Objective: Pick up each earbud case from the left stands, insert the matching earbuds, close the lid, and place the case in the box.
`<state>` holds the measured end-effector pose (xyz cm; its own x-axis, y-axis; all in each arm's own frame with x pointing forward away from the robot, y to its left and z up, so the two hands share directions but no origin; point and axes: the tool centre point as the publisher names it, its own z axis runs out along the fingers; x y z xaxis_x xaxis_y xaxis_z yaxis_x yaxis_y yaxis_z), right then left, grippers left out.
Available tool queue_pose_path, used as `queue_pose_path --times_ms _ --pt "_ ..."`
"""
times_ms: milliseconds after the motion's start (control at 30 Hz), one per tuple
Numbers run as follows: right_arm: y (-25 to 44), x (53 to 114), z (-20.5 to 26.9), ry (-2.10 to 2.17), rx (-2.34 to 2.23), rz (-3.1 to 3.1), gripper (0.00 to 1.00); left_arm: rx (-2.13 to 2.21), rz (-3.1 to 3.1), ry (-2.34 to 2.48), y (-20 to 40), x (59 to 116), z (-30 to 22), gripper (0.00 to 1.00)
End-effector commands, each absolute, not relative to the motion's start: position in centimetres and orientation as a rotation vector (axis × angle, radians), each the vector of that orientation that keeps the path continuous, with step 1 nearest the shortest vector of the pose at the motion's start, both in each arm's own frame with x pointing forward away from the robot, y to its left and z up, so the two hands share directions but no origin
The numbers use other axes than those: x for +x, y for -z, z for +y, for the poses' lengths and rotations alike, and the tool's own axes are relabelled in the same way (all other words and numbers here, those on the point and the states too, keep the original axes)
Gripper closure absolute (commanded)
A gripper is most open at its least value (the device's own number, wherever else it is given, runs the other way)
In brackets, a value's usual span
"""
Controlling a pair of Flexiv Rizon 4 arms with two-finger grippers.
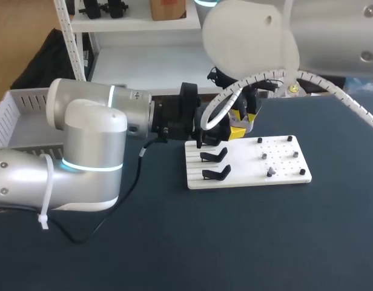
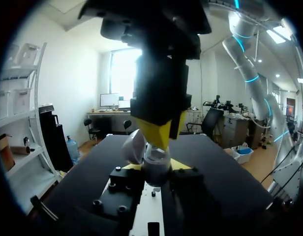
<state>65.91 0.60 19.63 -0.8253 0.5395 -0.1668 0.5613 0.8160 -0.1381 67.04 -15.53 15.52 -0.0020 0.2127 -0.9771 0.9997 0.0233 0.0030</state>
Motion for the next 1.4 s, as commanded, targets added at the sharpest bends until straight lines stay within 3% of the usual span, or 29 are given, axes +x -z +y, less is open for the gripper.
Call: queue_pose_path --times_ms 33,333,600,1100,1233,1267,1400 --pt "-19.7 66.0 0.7 0.278 0.875 2.878 0.82 1.342 1.374 1.079 -15.6 66.9 -15.6 1.0" --pt "-19.7 66.0 0.8 0.28 0.878 2.879 0.73 1.342 1.374 1.079 -15.6 66.9 -15.6 1.0" --pt "-20.6 65.8 0.9 0.275 0.872 2.875 0.75 1.342 1.374 1.079 -15.6 66.9 -15.6 1.0" --pt "-24.2 62.4 -2.5 -0.138 0.723 2.846 0.68 1.342 1.374 1.079 -15.6 66.9 -15.6 1.0" --pt "-24.5 61.5 -3.1 -0.342 0.576 2.803 0.51 1.342 1.374 1.079 -15.6 66.9 -15.6 1.0" --pt "-24.5 61.5 -3.1 -0.342 0.576 2.803 0.0 1.342 1.374 1.079 -15.6 66.9 -15.6 1.0" --pt "-24.5 61.5 -3.1 -0.342 0.576 2.803 0.0 1.342 1.374 1.079 -15.6 66.9 -15.6 1.0"
